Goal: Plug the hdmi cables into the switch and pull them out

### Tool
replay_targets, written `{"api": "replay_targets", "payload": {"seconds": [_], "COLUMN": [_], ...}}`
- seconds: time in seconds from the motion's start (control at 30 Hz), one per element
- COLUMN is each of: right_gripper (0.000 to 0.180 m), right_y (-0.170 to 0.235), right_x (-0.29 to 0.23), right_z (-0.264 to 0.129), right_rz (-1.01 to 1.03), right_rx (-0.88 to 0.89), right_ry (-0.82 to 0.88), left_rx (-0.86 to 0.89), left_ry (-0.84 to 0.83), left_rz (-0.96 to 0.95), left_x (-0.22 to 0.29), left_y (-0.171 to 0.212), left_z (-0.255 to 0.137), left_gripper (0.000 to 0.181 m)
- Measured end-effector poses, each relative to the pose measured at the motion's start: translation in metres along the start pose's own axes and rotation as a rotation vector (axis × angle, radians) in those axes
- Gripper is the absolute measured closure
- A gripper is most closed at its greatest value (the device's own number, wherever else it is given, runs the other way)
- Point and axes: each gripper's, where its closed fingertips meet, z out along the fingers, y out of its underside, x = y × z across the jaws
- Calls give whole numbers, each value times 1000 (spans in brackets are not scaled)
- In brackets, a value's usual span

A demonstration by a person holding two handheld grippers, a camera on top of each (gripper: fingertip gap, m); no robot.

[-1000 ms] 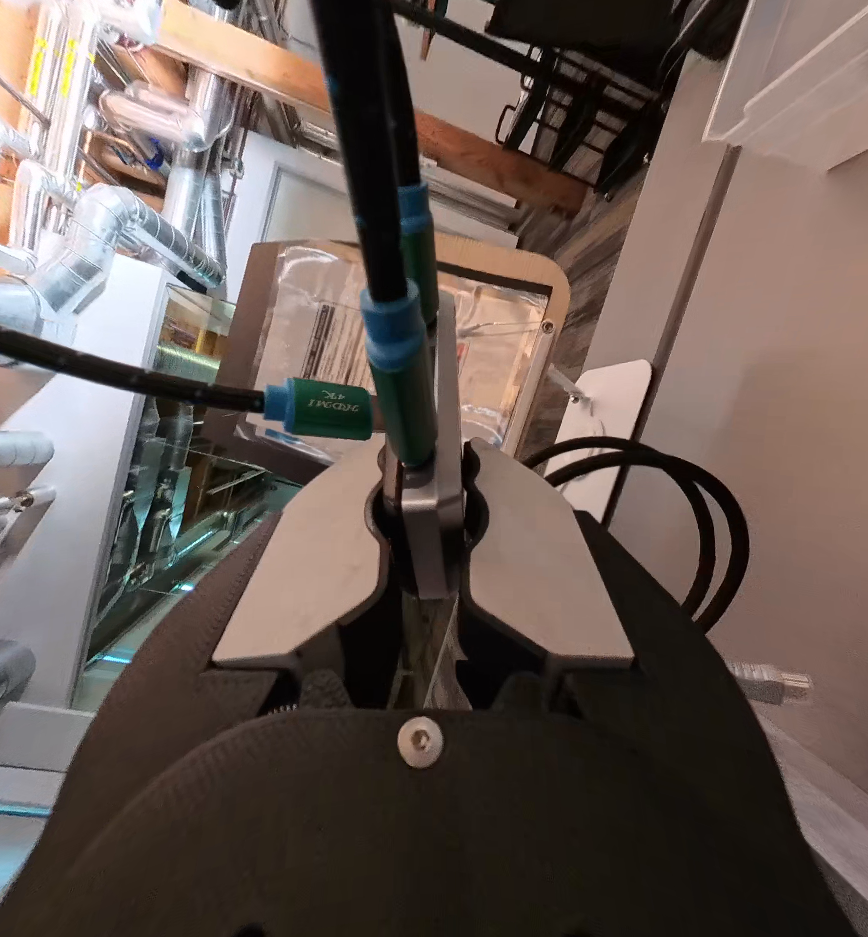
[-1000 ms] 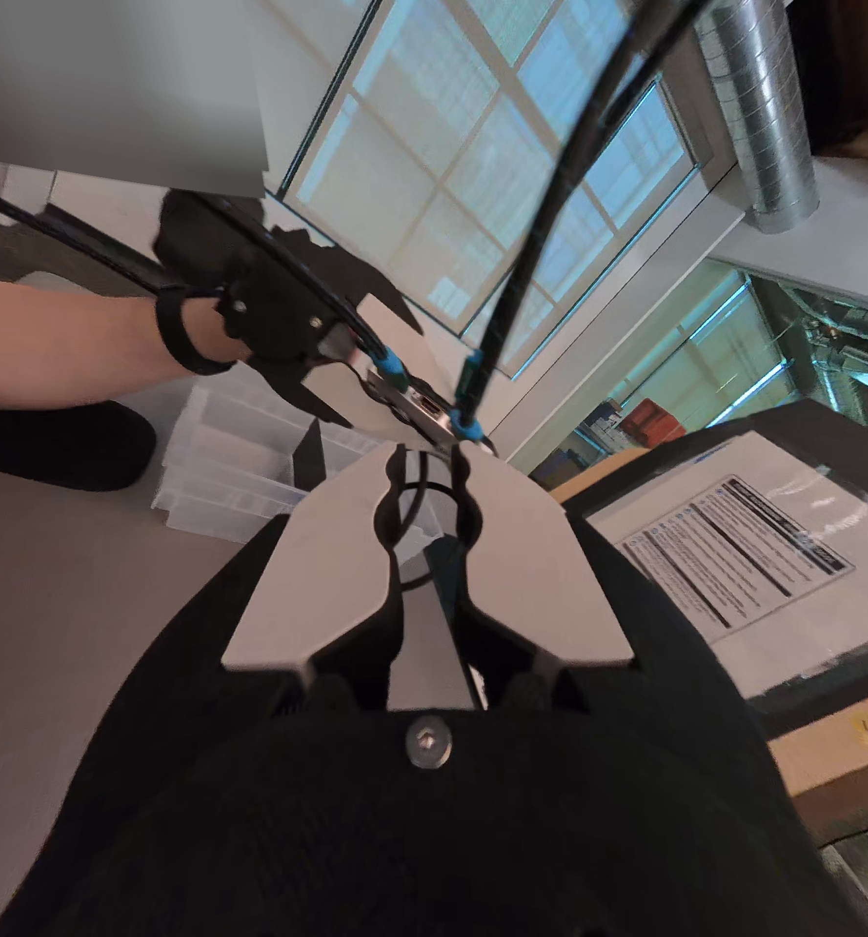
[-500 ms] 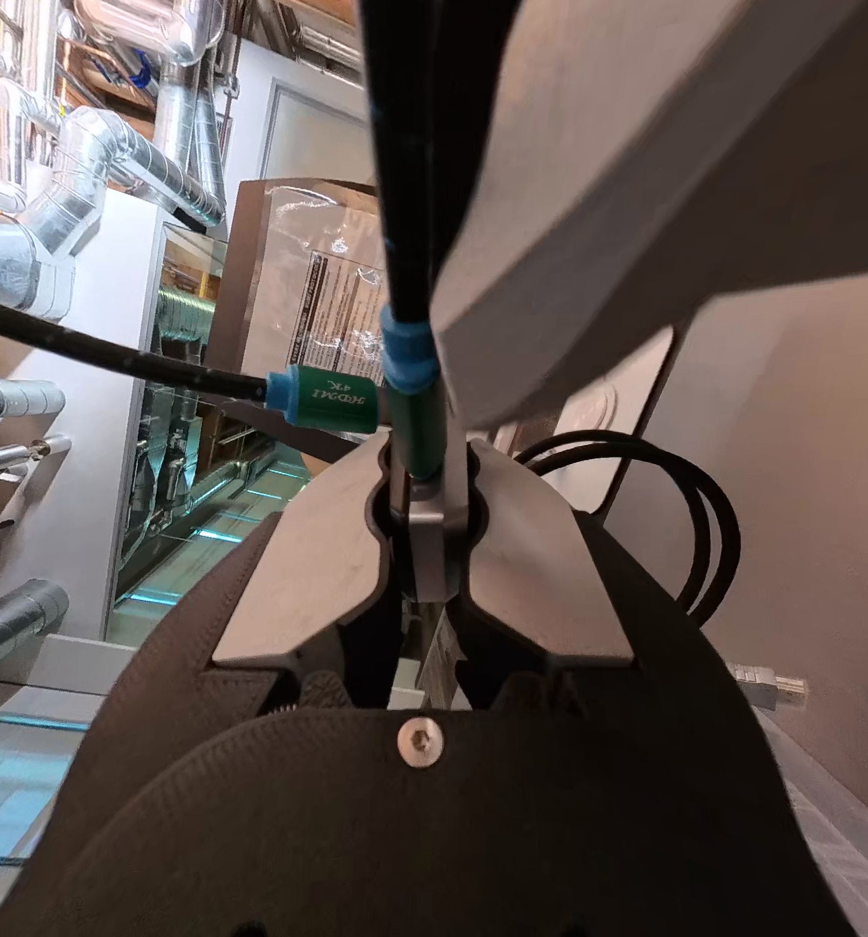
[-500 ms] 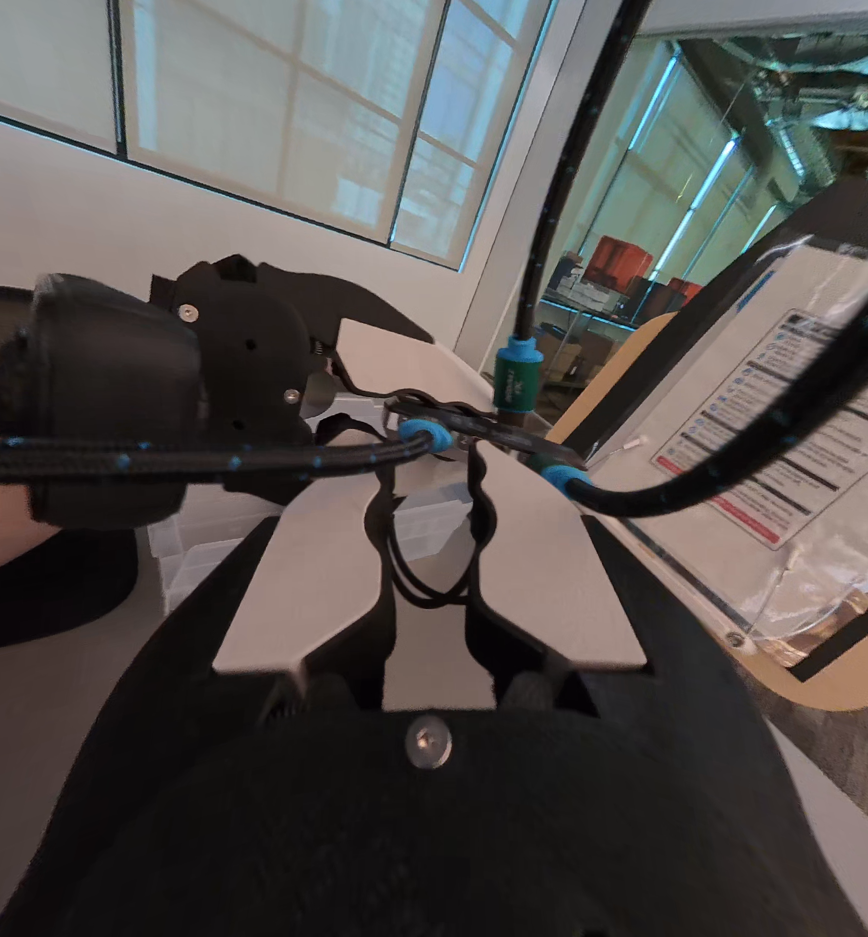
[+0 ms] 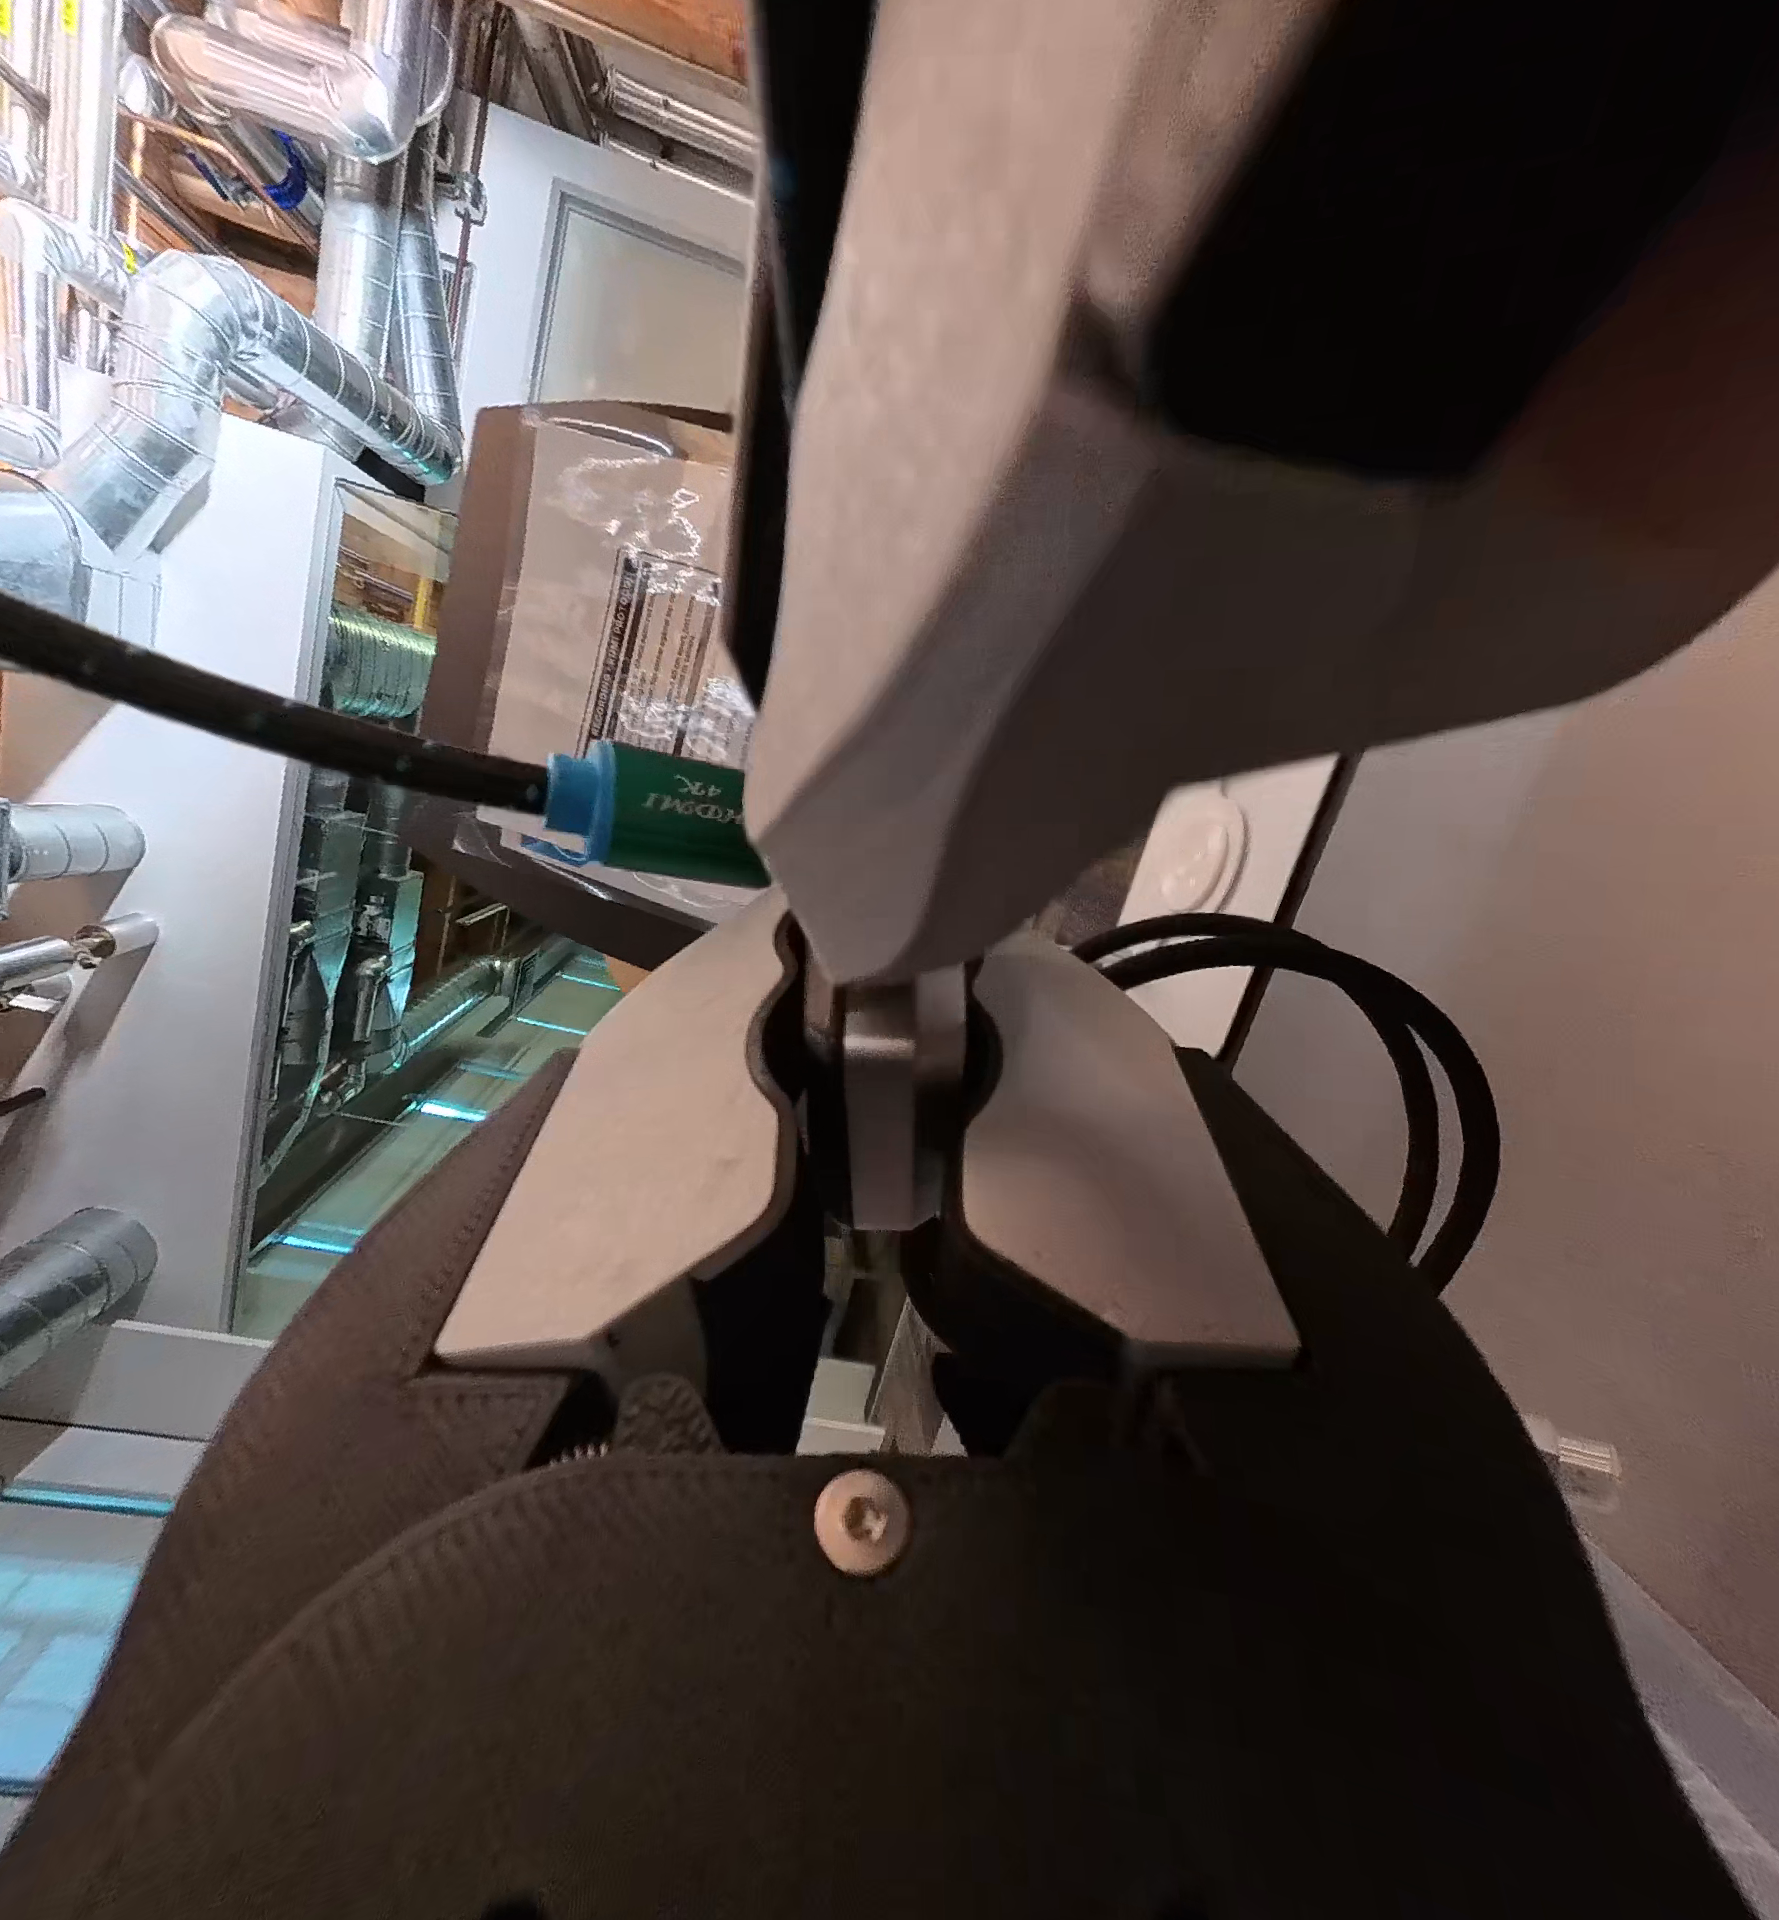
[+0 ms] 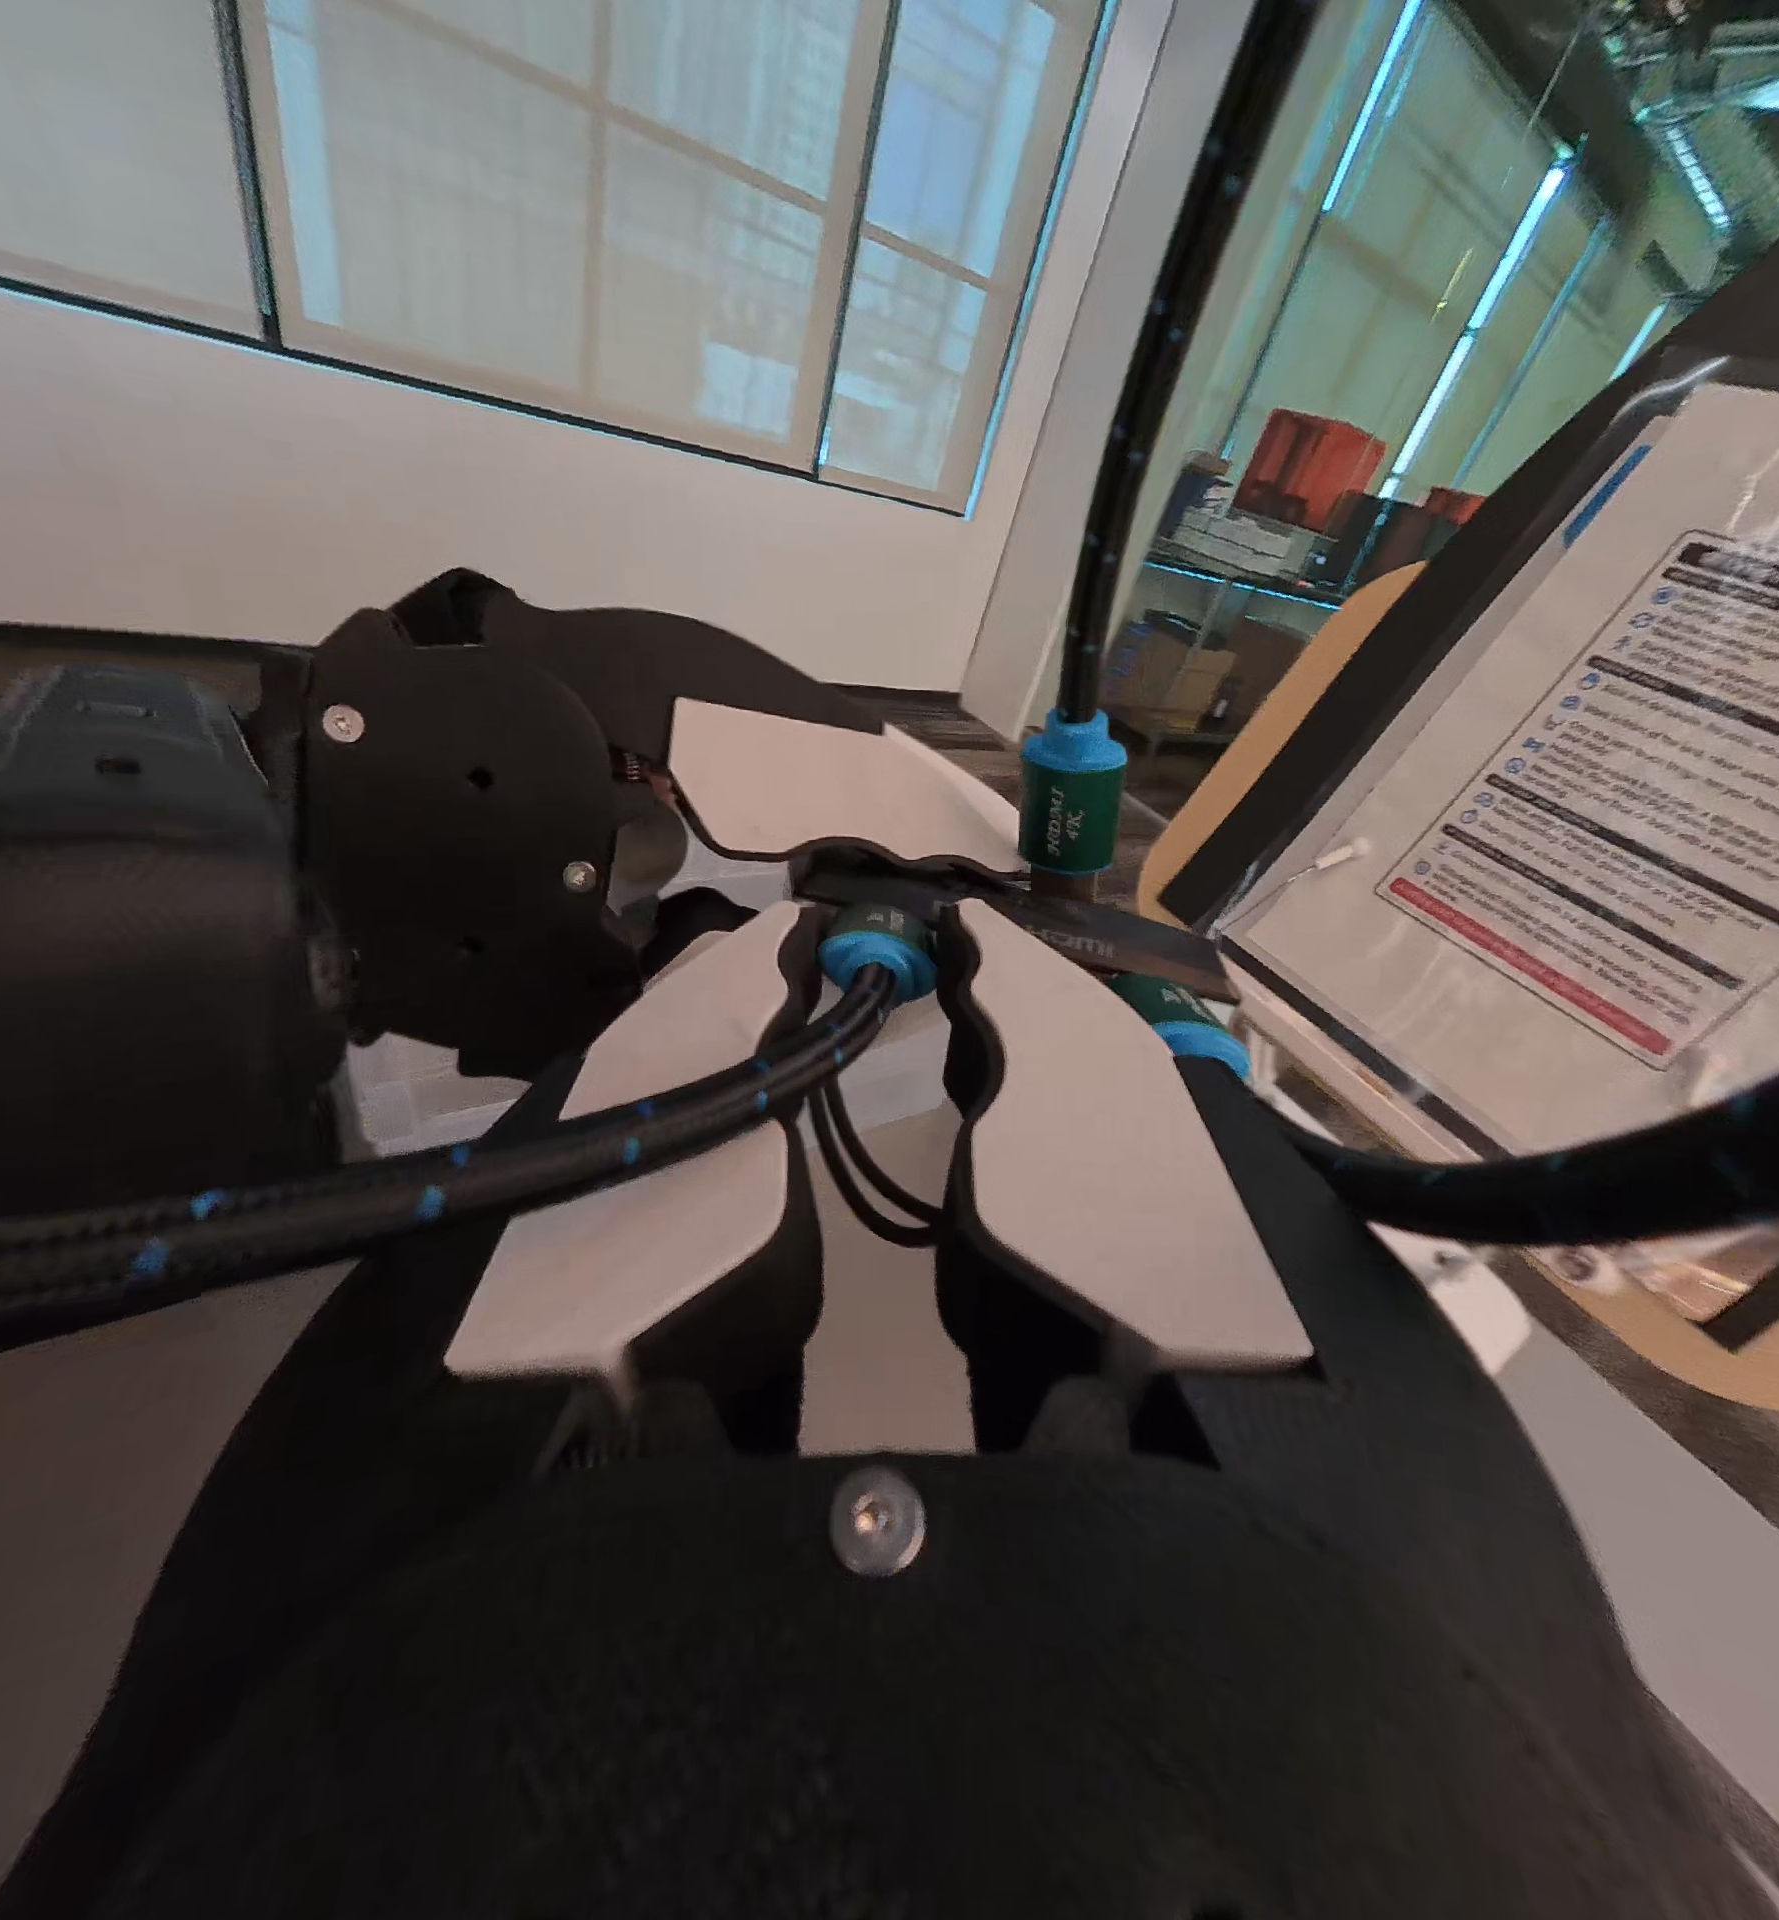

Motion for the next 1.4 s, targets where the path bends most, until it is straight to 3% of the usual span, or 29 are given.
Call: {"api": "replay_targets", "payload": {"seconds": [0.13, 0.33, 0.47, 0.57, 0.63, 0.77, 0.87, 0.97, 1.13, 1.23, 1.4], "right_gripper": [158, 158, 158, 158, 158, 158, 158, 157, 157, 157, 156], "right_y": [-3, -2, -2, -23, -40, -21, -6, 0, -28, -8, 41], "right_x": [2, 6, 5, 16, 31, 49, 75, 133, 174, 182, 195], "right_z": [-4, -2, -2, -22, -45, -71, -116, -194, -329, -381, -405], "right_rz": [60, -50, 41, 130, 76, -18, -19, -36, 2, 0, -7], "right_rx": [29, 0, 12, 115, 141, -117, -314, -458, -339, -449, -711], "right_ry": [-67, 49, 4, -33, 13, 7, 102, 490, 966, 1091, 1091], "left_rx": [9, 3, 1, -165, -187, -133, -139, -131, -106, -95, -90], "left_ry": [-7, -13, -27, -65, -61, -29, -13, -2, 15, 25, 41], "left_rz": [-23, -67, -39, -43, -116, -342, -382, -362, -289, -258, -229], "left_x": [-2, -3, -4, -17, -30, -55, -62, -60, -51, -46, -40], "left_y": [-3, -1, 0, 45, 74, 87, 95, 92, 72, 62, 53], "left_z": [-1, 3, 2, 11, 9, -6, -13, -14, -11, -11, -12], "left_gripper": [158, 158, 158, 158, 158, 158, 158, 158, 158, 158, 158]}}
